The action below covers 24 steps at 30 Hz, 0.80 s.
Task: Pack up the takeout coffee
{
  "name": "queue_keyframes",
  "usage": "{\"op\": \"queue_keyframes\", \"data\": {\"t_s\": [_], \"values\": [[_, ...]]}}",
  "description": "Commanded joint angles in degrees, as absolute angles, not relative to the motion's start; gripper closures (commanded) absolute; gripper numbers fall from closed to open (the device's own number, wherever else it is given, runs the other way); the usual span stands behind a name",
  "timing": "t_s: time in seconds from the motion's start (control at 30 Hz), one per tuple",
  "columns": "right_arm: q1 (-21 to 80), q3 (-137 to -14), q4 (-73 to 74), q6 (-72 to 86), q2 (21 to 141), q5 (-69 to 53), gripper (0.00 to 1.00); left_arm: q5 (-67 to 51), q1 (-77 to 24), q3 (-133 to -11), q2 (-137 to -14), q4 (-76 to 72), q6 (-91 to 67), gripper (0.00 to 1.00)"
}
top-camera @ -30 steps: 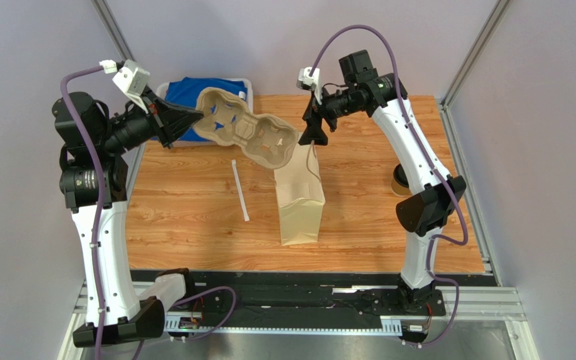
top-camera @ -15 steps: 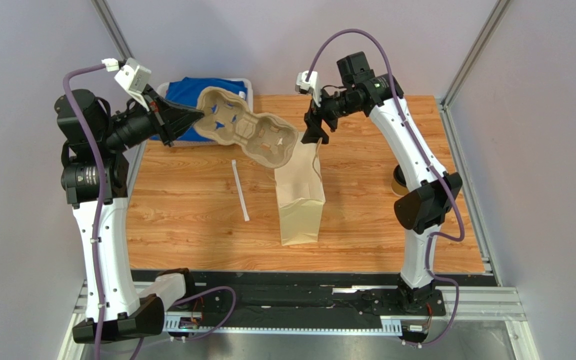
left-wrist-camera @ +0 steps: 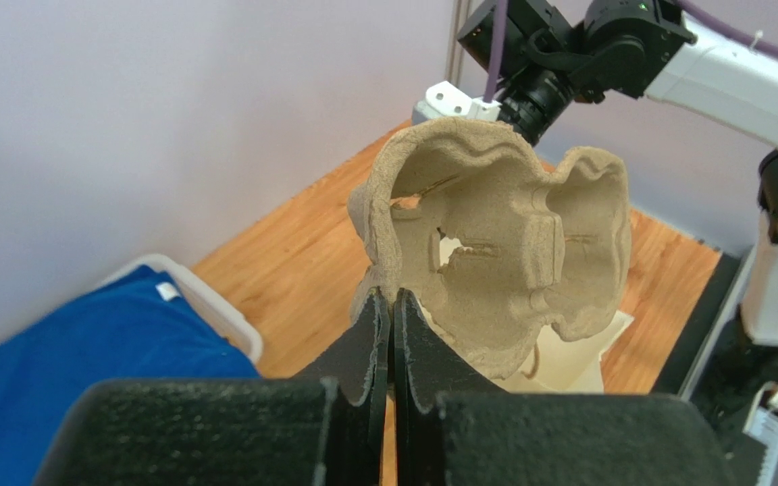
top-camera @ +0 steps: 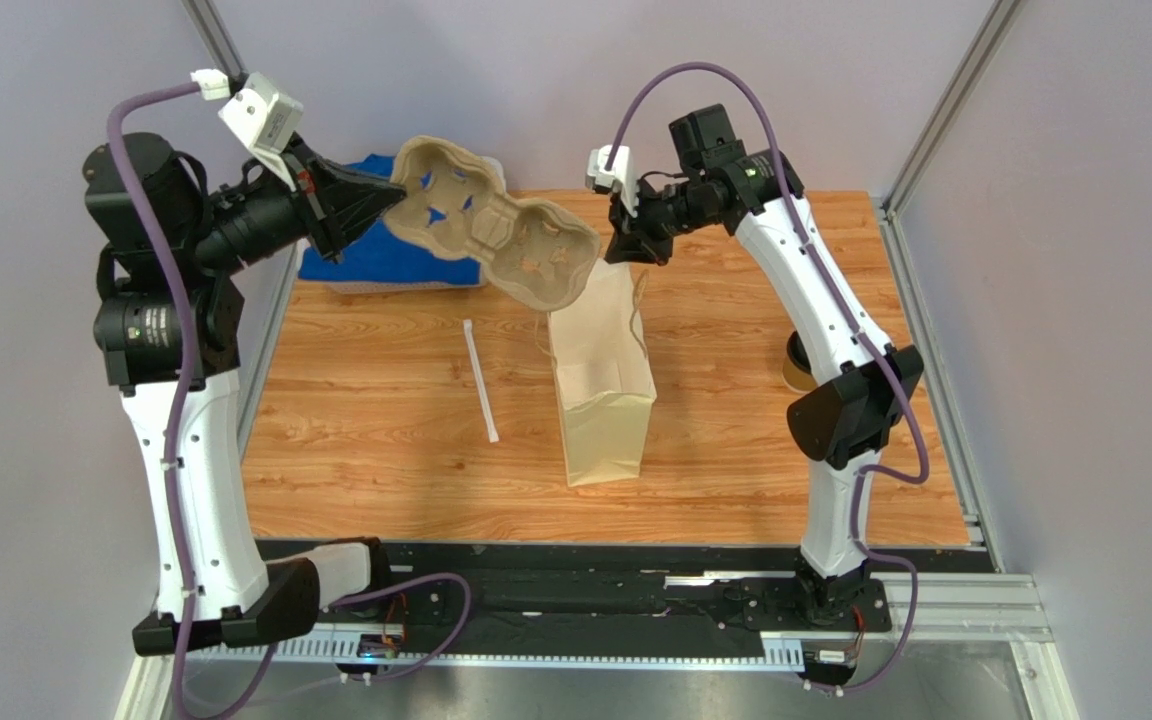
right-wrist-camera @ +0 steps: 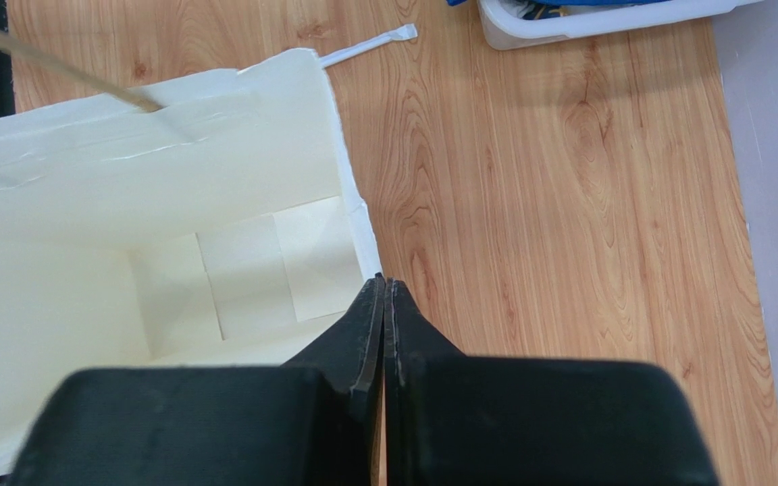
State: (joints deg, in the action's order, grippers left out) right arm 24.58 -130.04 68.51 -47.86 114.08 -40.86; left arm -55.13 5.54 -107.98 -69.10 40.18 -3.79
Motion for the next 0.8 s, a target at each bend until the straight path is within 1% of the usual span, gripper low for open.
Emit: {"op": "queue_keyframes", "data": {"t_s": [0.0, 0.03, 0.07, 0.1, 0.13, 0.2, 0.27, 0.33, 0.47, 0.77], "values": [[25.0, -128.4, 63.2, -44.0, 107.4, -41.1, 1.00, -50.3, 1.9, -118.6, -70.3, 46.5, 6.7, 1.00], [25.1, -127.7, 62.8, -43.2, 105.7, -40.8, 1.00, -48.5, -1.5, -119.9, -70.6, 49.6, 8.9, 1.00], [25.6, -126.5, 62.1, -42.7, 105.2, -39.4, 1.00, -46.3, -3.7, -122.2, -70.8, 51.6, 14.4, 1.00], [25.7, -126.1, 62.0, -42.5, 104.7, -38.7, 1.00, -41.3, -6.0, -123.2, -71.1, 53.4, 16.9, 1.00], [25.9, -125.8, 62.0, -41.5, 104.1, -38.3, 1.00, -39.0, -10.4, -124.2, -71.4, 56.3, 18.9, 1.00], [26.0, -124.2, 62.0, -40.7, 102.6, -38.1, 1.00, -33.8, -14.0, -124.3, -71.5, 57.9, 22.1, 1.00], [26.5, -122.2, 61.2, -39.7, 100.4, -37.9, 1.00, -31.2, -18.3, -123.4, -71.2, 59.1, 25.5, 1.00], [26.8, -118.3, 58.3, -38.4, 98.7, -37.0, 1.00, -24.4, -23.7, -122.3, -70.6, 60.0, 28.4, 1.00], [27.2, -115.9, 56.1, -36.2, 96.2, -35.1, 1.00, -14.4, -30.2, -120.9, -70.3, 60.8, 33.5, 1.00], [28.7, -117.9, 55.8, -31.0, 95.5, -32.3, 1.00, -0.2, -42.4, -120.1, -71.7, 59.2, 41.0, 1.00]]}}
